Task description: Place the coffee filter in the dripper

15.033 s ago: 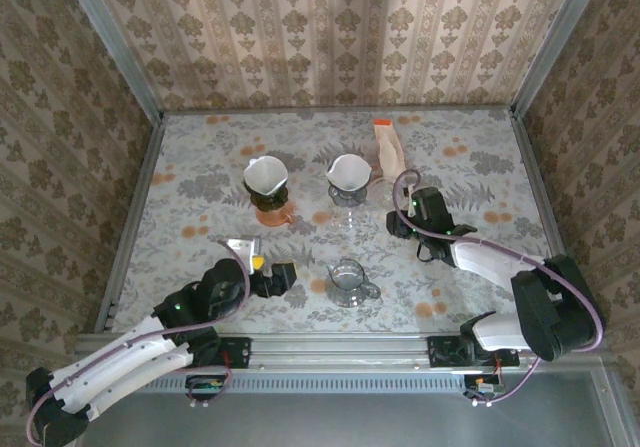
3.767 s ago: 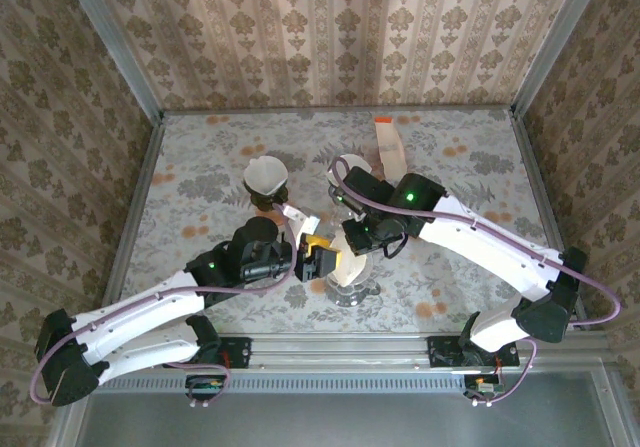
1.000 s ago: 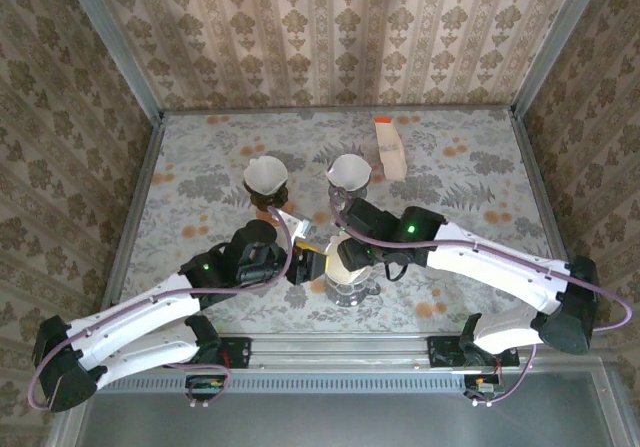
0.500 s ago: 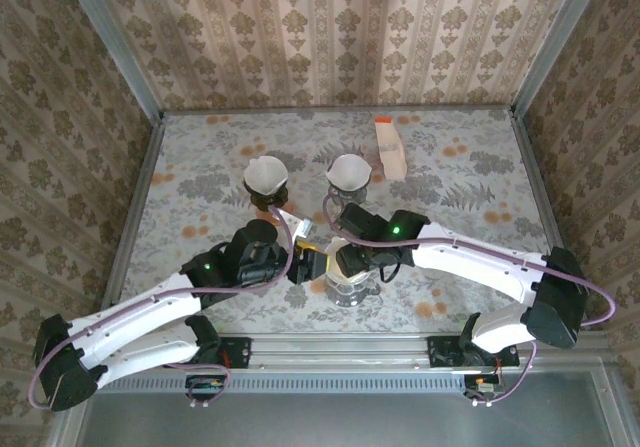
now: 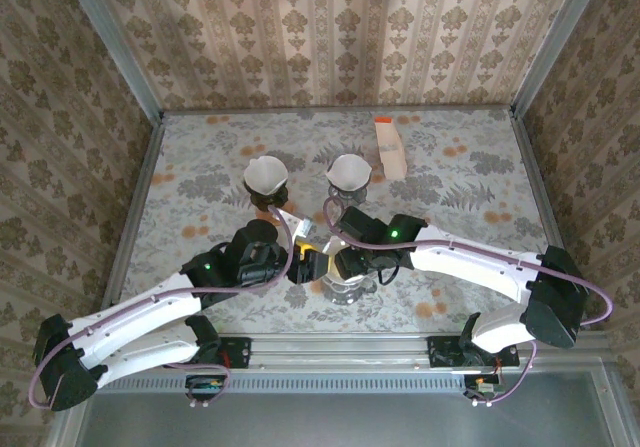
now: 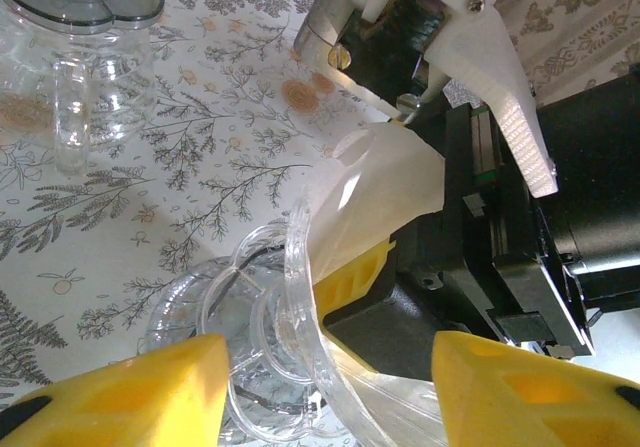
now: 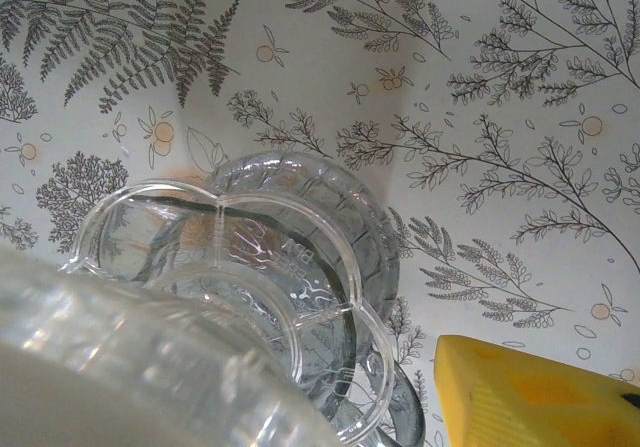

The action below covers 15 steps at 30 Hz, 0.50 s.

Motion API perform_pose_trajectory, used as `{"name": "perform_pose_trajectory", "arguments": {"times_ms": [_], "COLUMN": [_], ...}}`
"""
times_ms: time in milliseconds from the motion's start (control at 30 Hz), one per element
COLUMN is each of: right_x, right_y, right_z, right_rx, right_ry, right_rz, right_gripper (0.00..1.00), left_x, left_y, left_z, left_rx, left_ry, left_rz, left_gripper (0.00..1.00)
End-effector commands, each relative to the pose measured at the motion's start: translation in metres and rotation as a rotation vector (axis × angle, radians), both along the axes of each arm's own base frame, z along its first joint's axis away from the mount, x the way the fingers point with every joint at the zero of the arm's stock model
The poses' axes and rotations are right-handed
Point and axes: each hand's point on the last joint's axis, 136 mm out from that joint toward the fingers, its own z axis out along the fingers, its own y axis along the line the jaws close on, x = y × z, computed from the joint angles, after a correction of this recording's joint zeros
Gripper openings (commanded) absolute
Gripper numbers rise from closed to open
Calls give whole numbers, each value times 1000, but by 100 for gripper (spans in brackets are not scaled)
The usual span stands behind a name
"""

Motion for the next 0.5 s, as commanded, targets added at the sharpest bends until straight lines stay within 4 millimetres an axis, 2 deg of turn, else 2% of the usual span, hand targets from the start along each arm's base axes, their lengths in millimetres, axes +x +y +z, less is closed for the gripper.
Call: {"name": "perform_pose_trajectory", "arguments": {"times_ms": [0,200,467], "right_x": [-3,-2,4], "right_y": [-7,-7,-5], "right_z": [-12,-6,12], "right_rx": [-26,-24,-17], "right_ry": [19,11,-27], "right_rz": [-13,-11,0], "right_gripper": [60,60,61], "left_x": [3,4,4], "left_y": [0,-5,-1], "left_z": [-6,-12,-15], "left_rx": [5,13,21], "left_ry": [3,16,30], "left_rz": [19,9,27], "left_gripper": [55,48,41]}}
